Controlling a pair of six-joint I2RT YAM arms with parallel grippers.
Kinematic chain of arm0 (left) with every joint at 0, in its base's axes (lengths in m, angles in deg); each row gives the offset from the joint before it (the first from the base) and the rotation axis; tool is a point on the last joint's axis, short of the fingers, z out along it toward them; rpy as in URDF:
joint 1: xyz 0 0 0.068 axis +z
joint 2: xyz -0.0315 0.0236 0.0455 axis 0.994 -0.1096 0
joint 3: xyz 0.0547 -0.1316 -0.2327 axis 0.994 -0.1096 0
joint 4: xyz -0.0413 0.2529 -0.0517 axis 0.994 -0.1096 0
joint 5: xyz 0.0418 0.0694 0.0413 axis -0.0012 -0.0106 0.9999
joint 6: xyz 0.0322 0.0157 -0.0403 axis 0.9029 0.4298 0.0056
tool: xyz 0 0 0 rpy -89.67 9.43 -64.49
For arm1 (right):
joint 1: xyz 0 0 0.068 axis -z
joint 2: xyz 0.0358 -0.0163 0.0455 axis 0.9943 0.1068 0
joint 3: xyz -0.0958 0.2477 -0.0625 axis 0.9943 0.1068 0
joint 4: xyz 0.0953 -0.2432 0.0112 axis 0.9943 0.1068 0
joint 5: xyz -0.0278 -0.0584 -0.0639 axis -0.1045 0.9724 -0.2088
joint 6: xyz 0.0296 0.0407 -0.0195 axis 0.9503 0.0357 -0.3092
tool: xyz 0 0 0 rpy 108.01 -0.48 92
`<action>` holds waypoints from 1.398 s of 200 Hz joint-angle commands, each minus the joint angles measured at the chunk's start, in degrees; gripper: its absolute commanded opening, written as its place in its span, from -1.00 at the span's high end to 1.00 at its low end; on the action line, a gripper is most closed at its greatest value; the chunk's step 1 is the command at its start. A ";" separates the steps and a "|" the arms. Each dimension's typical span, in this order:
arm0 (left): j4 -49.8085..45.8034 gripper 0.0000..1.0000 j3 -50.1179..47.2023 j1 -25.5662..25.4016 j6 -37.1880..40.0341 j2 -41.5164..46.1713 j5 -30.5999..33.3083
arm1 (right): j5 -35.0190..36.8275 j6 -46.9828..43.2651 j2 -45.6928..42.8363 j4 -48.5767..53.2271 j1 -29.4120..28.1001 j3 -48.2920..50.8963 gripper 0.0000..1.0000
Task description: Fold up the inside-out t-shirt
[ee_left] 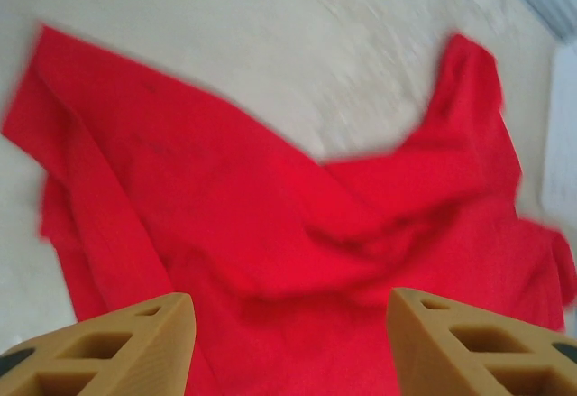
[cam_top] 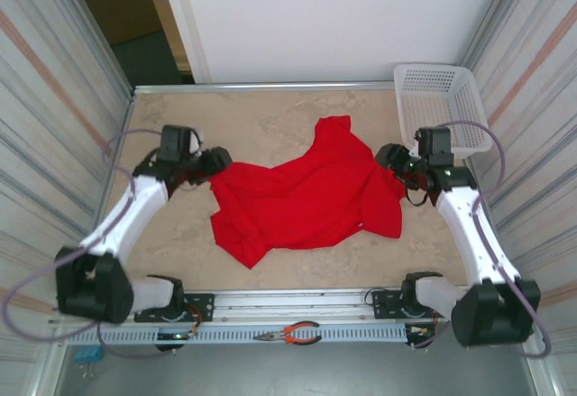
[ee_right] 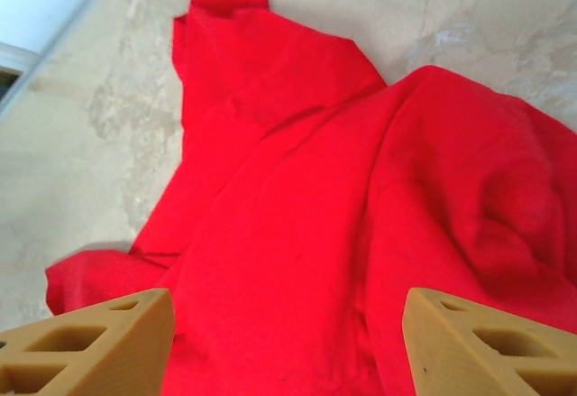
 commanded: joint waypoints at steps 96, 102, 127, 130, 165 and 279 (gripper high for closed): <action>-6.92 -0.18 -10.10 -37.75 -25.00 -4.90 26.50 | 8.40 7.72 -2.87 4.91 -0.12 21.17 -0.52; -6.87 -0.18 -9.57 -38.06 -25.01 -6.13 26.81 | 8.26 7.64 -1.98 4.05 -0.17 21.48 -0.52; -6.52 -0.19 -8.48 -38.62 -25.48 -9.58 26.63 | 7.61 7.63 1.33 0.62 -0.29 22.84 -0.53; -6.45 -0.19 -8.44 -38.79 -25.64 -9.79 26.65 | 7.42 7.64 1.62 0.15 -0.34 23.01 -0.53; -6.46 -0.18 -9.20 -39.83 -27.75 -11.82 27.22 | 5.61 7.14 3.76 -4.12 -0.33 23.59 -0.16; -12.23 1.00 7.23 -12.77 -3.36 7.05 23.70 | -7.63 5.92 0.97 1.92 12.38 -26.51 1.00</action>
